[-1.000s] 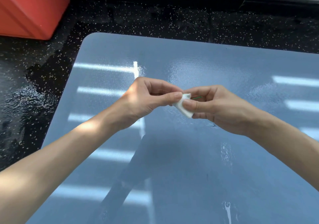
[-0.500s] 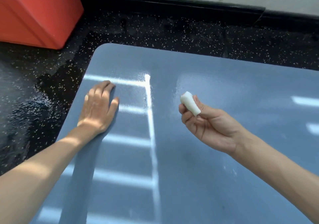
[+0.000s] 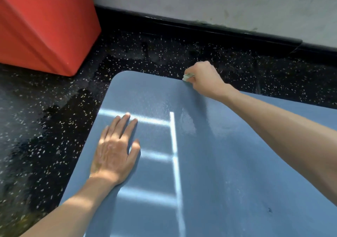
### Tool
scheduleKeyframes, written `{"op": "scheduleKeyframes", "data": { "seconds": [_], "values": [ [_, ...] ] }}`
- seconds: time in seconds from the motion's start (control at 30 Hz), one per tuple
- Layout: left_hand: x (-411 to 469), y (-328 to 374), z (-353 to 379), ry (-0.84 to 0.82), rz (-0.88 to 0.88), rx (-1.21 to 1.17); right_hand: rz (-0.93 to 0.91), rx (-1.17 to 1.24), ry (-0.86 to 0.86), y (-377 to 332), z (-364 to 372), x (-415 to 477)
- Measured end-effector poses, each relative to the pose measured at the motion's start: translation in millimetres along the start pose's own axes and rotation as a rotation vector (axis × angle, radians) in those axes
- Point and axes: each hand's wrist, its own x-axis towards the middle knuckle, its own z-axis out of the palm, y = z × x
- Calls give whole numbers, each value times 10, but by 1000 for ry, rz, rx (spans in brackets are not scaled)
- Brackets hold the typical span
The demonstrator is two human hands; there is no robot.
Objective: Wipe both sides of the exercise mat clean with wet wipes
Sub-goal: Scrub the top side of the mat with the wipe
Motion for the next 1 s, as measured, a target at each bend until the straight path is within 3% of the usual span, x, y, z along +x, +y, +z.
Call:
{"op": "scheduleKeyframes", "data": {
  "seconds": [0.1, 0.2, 0.27, 0.4, 0.53, 0.67, 0.83, 1.0],
  "values": [
    [15, -13, 2, 5, 8, -1, -82, -24, 57, -86, 123, -208],
    [15, -9, -5, 1, 6, 0, -242, 29, -20, -144, 180, -572],
    [16, -6, -5, 6, 4, 2, -209, 20, -33, -131, 140, -460],
    [11, -13, -7, 11, 3, -2, -109, 4, 106, -158, 154, -323],
    [17, -2, -4, 11, 0, -8, -237, 72, -14, -222, 212, -803],
    [21, -12, -6, 3, -4, -9, -129, 31, 142, -132, 162, -332],
    [21, 14, -7, 6, -12, -11, -235, 91, 62, -238, 227, -933],
    [13, 0, -7, 13, -11, -9, -84, 75, 165, -191, 181, -491]
  ]
}}
